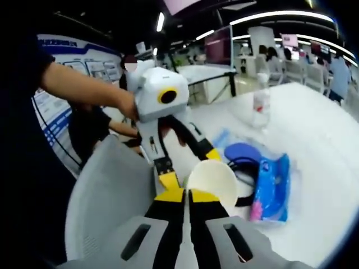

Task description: Arrange the tabletop items into an orderly group along one side of the table until the central work area is clear of visible clutter.

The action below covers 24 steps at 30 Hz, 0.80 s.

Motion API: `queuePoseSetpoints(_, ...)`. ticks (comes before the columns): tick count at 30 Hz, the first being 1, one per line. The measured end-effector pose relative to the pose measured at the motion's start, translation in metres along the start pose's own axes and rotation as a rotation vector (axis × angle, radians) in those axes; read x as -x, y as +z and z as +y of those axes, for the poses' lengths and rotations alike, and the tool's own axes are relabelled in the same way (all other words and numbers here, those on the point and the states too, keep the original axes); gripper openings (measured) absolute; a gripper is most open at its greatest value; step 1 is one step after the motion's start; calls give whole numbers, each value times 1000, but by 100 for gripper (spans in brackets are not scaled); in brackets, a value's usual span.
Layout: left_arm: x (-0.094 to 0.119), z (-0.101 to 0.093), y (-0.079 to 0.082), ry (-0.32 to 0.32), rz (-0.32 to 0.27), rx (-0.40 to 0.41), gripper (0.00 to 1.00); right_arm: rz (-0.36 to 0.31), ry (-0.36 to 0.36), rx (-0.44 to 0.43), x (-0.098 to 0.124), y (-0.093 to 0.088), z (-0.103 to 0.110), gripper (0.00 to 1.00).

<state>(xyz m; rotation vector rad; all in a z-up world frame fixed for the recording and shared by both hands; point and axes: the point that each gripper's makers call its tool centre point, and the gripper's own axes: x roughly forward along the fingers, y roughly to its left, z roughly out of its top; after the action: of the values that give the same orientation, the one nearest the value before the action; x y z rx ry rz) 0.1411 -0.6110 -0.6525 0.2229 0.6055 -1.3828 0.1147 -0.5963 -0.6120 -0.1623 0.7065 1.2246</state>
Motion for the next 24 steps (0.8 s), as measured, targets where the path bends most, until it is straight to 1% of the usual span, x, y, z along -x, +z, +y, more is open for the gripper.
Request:
queuePoseSetpoints(2, -4, -1, 1, 2, 6, 10, 39, -3, 1, 2, 0, 4, 1, 0)
queuePoseSetpoints(6, -9, -1, 6, 12, 1, -4, 40, 5, -2, 10, 0, 7, 0, 0)
queuePoseSetpoints(8, -10, 1, 5, 13, 6, 3, 40, 0, -8, 20, 1, 8, -1, 0)
queuePoseSetpoints(12, -12, 1, 5, 19, 5, -2, 40, -11, -12, 4, 3, 9, -2, 0)
queuePoseSetpoints(18, -16, -1, 4, 17, 11, 5, 41, -31, -1, 15, 3, 15, 3, 0)
queuePoseSetpoints(19, -16, -1, 3, 16, 9, 3, 41, -29, 0, 21, 3, 15, 4, 0)
queuePoseSetpoints(21, -17, 0, 4, 26, 7, -26, 40, -28, 1, 23, 2, 15, 3, 0)
queuePoseSetpoints(24, -17, 2, 6, 33, 0, -34, 40, -43, -2, 31, 3, 17, 2, 0)
